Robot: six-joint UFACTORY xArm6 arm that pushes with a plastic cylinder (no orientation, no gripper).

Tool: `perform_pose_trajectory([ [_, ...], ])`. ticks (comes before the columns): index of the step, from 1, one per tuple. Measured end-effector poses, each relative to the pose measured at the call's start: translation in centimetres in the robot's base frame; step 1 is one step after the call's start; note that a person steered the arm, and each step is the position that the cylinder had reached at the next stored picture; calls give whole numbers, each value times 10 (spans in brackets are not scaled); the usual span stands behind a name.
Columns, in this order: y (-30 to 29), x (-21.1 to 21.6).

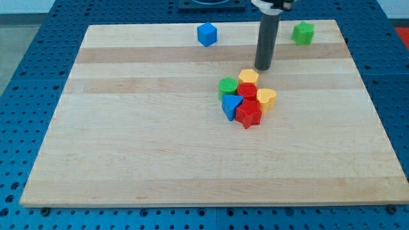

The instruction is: Push the yellow hexagon into the green circle

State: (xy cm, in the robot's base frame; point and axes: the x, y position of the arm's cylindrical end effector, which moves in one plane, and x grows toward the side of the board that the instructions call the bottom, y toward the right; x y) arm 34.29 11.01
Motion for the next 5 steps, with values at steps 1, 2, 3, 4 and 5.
perform_pose_trajectory([
  [1, 4, 10],
  [2, 4, 15],
  [3, 4, 16],
  [4, 4, 21],
  [5, 1, 22],
])
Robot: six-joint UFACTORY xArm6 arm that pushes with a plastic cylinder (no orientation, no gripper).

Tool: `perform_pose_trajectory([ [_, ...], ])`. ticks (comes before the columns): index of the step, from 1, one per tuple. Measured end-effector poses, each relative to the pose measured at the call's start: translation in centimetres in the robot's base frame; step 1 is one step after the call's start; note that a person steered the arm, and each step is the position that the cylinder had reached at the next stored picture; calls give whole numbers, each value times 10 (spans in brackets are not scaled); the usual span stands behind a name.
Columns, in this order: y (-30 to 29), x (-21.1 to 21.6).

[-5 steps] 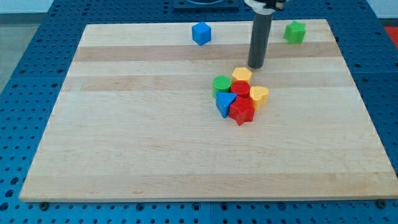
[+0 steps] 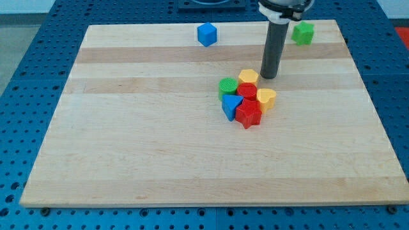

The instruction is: Push the yellow hexagon into the green circle

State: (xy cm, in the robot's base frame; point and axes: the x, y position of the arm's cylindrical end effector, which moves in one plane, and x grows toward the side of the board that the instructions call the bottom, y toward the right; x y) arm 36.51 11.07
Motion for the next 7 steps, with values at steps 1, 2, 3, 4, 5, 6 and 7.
perform_pose_trajectory([
  [1, -8, 0],
  [2, -13, 0],
  [3, -13, 0],
  [4, -13, 0],
  [5, -13, 3],
  [6, -13, 8],
  [7, -14, 9],
])
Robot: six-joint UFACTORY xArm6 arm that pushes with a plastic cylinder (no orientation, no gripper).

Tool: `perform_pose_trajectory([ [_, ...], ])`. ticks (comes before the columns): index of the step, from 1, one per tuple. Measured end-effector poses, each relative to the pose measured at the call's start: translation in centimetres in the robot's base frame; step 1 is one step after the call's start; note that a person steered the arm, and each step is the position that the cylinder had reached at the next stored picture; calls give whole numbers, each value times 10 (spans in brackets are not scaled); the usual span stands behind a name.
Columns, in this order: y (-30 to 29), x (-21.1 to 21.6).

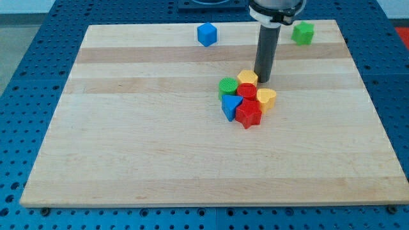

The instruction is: Push the yellow hexagon into the green circle

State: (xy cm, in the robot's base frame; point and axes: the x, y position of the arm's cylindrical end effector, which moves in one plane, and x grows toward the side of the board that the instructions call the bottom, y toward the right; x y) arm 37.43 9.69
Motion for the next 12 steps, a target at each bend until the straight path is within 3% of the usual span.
perform_pose_trajectory([
  [8, -12, 3],
  [11, -15, -27],
  [12, -50, -27],
])
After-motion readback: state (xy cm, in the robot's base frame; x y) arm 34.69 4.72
